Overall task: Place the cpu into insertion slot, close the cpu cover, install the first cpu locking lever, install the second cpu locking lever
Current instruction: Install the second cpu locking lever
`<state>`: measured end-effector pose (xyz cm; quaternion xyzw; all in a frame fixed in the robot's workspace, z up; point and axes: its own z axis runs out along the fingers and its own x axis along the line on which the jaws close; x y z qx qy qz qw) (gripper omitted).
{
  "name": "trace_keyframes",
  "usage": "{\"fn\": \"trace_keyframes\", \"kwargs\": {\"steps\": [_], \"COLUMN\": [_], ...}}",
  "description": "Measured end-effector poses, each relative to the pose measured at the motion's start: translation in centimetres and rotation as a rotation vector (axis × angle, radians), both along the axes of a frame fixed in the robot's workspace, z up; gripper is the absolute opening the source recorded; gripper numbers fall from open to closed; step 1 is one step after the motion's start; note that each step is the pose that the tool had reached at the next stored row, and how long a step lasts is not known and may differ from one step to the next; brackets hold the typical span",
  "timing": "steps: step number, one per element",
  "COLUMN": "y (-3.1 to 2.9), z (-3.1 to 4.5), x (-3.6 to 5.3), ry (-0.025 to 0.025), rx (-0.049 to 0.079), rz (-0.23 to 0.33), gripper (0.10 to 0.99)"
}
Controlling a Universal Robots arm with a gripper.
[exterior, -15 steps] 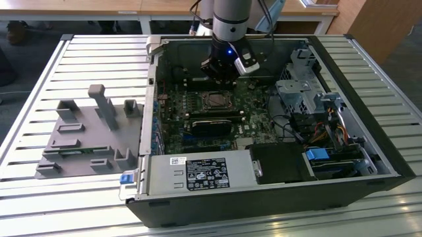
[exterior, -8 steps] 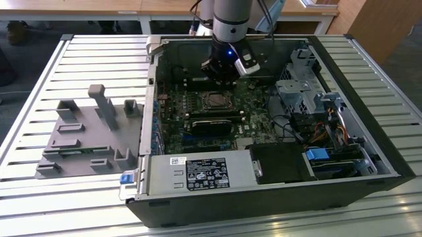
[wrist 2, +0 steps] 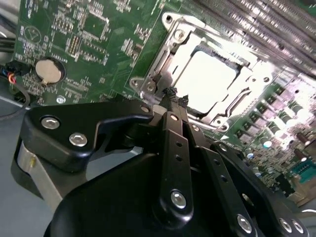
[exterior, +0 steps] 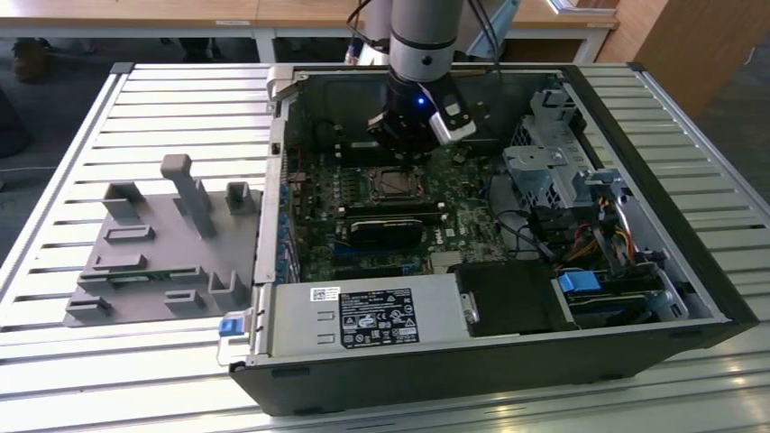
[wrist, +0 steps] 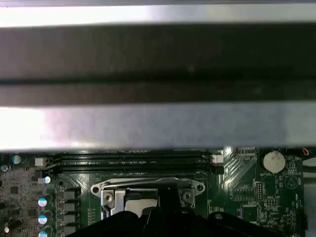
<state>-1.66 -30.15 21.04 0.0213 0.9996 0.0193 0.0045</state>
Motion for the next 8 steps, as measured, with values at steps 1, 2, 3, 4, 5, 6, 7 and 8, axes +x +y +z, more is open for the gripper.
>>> {"fn": "trace_keyframes", "kwargs": {"steps": [1, 2, 3, 4, 5, 6, 7, 8], "y": [-0.13, -0.21, -0.24, -0.25, -0.25, -0.25, -0.25, -0.25], "z": [0.0, 0.07, 0.24, 0.53, 0.91, 1.36, 1.81, 2.26], "x": [0.0, 0.0, 0.0, 0.0, 0.0, 0.0, 0.0, 0.0], "ry": [-0.0001, 0.0, 0.0001, 0.0, -0.0002, -0.0001, -0.0001, -0.0001], "rx": [0.0, 0.0, 0.0, 0.0, 0.0, 0.0, 0.0, 0.0], "rz": [0.0, 0.0, 0.0, 0.0, 0.0, 0.0, 0.0, 0.0], "gripper": [0.118, 0.118, 0.118, 0.118, 0.118, 0.118, 0.118, 0.118]}}
